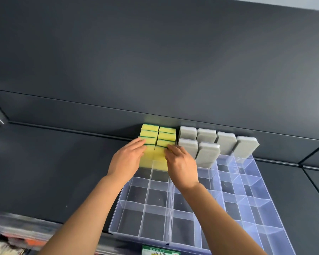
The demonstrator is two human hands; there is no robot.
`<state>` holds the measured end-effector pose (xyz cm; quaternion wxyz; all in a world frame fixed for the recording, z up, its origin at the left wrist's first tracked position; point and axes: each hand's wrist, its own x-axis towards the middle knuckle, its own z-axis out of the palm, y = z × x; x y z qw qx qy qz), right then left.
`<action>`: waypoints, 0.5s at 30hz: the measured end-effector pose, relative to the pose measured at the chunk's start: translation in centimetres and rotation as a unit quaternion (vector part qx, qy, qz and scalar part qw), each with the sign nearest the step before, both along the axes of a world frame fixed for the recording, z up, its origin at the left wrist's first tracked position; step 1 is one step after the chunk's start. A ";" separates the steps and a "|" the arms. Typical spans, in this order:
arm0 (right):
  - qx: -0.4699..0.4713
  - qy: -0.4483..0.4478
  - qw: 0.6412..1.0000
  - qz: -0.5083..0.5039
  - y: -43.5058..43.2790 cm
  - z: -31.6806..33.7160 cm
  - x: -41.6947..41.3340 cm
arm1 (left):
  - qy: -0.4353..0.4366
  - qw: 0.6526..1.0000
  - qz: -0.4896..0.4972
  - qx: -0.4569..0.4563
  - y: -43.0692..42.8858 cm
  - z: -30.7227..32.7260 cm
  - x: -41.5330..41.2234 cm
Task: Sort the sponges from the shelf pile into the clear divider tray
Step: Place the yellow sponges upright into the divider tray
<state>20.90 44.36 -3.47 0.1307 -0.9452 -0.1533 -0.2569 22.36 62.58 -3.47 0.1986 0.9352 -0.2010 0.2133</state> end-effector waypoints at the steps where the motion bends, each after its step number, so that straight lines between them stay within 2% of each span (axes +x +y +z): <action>1: -0.001 0.000 1.000 0.000 0.0 0.1 -0.2 | -0.001 1.000 0.001 0.001 0.0 0.0 -0.1; 7: -0.024 0.007 1.000 -0.003 -0.6 0.3 -1.5 | 0.011 1.000 0.009 -0.005 -0.2 0.7 -0.7; 15: -0.053 0.008 0.994 -0.095 -5.9 1.2 -6.0 | -0.036 0.993 -0.004 0.110 -5.6 2.5 -3.1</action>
